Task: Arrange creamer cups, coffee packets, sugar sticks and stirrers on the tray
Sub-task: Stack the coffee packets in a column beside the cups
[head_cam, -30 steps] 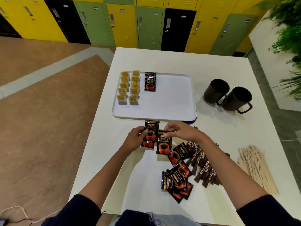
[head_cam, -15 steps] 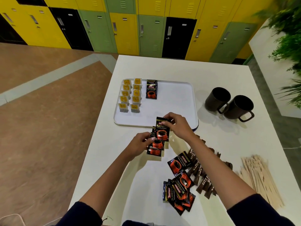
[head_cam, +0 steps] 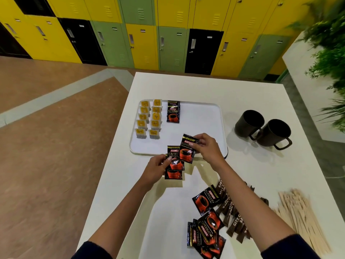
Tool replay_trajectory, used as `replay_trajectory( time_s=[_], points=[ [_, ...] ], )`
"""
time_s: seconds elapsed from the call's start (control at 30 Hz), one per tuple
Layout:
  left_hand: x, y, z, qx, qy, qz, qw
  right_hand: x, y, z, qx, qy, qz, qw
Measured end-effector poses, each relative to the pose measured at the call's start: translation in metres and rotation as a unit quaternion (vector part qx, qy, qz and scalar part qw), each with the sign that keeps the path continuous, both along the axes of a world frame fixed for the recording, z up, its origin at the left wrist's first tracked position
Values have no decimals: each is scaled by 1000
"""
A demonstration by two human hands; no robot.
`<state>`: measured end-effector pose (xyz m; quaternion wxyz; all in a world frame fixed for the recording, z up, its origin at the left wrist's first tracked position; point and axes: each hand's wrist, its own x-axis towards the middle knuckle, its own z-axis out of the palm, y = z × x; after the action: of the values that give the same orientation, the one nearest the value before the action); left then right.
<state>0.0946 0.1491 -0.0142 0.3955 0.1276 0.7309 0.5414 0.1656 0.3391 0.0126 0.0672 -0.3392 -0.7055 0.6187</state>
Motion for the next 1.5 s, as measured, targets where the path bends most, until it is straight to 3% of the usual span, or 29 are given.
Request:
replay_trajectory(
  time_s=[0.13,0.37,0.77,0.97,1.2,1.5],
  points=[
    [-7,0,-2,-11,21,20,1000,-5,10,3,32,9,-64,997],
    [-14,7,2,10,27,36,999,-16,5,0,70,19,-55,996],
    [-32,25,6,21,35,37,998,-43,-4,0,-41,35,-58,997],
    [-38,33,5,9,41,68,997,-44,-9,-1,-81,54,8,995],
    [-43,30,0,-15,76,71,994,-55,-1,-4,-64,48,-7,997],
    [-50,26,0,-20,106,150,983,-67,19,-6,-61,37,-48,996]
  ],
)
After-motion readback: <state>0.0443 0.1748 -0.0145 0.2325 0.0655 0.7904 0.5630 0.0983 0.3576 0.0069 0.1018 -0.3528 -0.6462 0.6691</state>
